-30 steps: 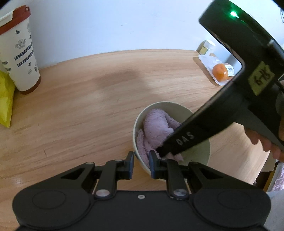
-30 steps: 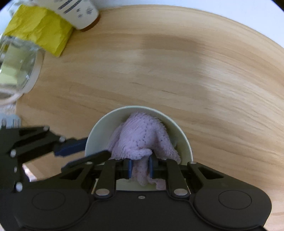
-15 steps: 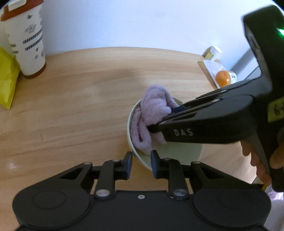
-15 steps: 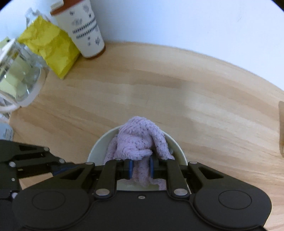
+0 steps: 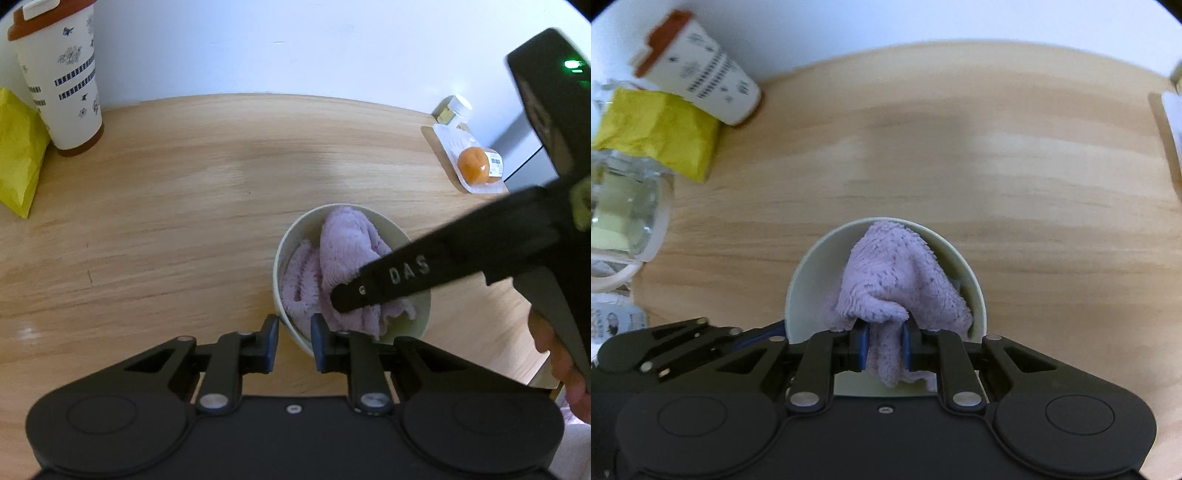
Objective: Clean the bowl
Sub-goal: 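Wipe inside the bowl with the cloth in the right gripper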
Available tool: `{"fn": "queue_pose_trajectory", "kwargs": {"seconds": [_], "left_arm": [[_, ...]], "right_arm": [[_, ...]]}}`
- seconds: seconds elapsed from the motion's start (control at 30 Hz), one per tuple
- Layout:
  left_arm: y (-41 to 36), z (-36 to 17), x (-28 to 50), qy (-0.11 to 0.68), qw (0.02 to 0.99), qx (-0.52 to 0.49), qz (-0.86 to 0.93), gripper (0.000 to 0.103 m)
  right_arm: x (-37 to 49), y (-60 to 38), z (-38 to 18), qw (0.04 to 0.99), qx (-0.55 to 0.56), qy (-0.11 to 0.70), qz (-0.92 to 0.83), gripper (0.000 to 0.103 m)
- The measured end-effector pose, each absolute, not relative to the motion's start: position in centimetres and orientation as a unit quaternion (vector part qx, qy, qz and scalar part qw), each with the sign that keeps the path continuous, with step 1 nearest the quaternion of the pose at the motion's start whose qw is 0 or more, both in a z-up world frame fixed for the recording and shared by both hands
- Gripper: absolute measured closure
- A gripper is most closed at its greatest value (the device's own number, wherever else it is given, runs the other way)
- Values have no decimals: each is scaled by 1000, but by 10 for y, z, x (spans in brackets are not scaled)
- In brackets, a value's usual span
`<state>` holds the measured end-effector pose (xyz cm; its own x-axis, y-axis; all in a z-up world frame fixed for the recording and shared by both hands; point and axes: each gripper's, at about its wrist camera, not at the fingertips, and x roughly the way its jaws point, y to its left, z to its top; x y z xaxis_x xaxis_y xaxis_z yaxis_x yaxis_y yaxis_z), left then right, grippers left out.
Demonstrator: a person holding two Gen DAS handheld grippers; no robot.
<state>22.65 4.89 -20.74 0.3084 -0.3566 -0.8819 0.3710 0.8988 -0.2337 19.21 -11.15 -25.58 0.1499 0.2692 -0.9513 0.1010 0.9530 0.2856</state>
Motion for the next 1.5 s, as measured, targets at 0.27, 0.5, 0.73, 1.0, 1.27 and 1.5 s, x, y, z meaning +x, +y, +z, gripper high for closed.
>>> {"fn": "queue_pose_trajectory", "kwargs": {"seconds": [0.27,0.5,0.73,1.0,1.27,1.5], "left_arm": [[46,-208,225,539,812,17,-225,85],[47,-207,222,534,816,29,-219,85],[47,-208,223,536,816,28,-213,85],[47,-210,225,540,814,24,-211,85],[49,-213,227,531,816,32,-227,85],[54,-215,229,530,813,17,-239,87]], "right_arm": [[202,-103,-262,737,111,666,32,87],[207,-94,-260,740,80,668,9,85],[201,-107,-244,745,95,660,2,88],[196,-108,-218,758,79,647,18,87],[208,-95,-234,744,7,663,78,86],[230,-76,-266,717,-46,685,120,85]]}}
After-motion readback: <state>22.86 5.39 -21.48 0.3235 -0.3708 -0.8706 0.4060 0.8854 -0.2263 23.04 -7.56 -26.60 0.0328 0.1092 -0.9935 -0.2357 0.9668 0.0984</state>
